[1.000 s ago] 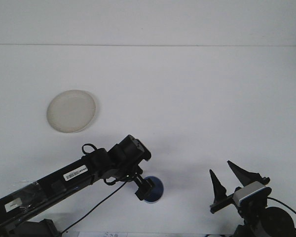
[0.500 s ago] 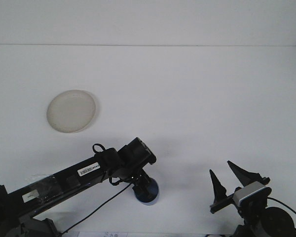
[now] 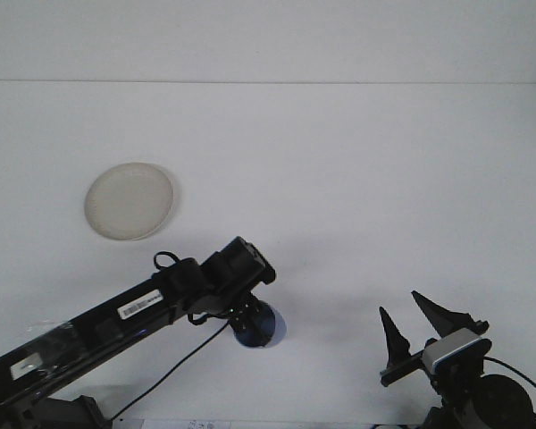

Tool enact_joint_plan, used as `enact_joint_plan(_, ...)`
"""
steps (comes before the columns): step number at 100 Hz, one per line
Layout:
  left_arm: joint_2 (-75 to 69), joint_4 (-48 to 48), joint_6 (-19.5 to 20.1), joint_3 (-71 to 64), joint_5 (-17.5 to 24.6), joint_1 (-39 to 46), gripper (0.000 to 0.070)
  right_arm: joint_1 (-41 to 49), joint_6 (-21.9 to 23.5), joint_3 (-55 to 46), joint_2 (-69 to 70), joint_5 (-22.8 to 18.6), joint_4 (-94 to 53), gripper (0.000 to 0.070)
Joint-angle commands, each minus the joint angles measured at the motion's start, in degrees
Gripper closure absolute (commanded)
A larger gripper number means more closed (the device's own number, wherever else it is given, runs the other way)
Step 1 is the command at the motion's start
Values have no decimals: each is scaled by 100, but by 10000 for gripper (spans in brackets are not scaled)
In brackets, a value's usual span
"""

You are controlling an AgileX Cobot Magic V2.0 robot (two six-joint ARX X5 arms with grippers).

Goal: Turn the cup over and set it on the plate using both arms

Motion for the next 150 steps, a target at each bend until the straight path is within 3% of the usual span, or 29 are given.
enact_joint_plan(1,-291,-66,155,319,-153,203,692,66,-31,26,13,15,22,276)
enact_joint_plan(27,-901,-463,446,1139,-1231,2037,692,66,-28,26,13,13,22,276)
enact_joint_plan(46,-590,-306,455,1416,-1246,3663,692,66,-28,26,13,13,20,276)
enact_joint_plan(67,289,116,426,1416,-1246,4671,691,66,-31,24,13,13,17,276)
enact_joint_plan(97,1241,946,413,1416,-1246,5042,691,66,-28,24,13,15,11,276)
enact_joint_plan(136,1895,962,413,1416,-1246,5047,691,66,-28,4,13,15,17,276)
enact_joint_plan(150,1895,1073,409,1421,-1246,5051,643,66,-31,4,13,15,15,276)
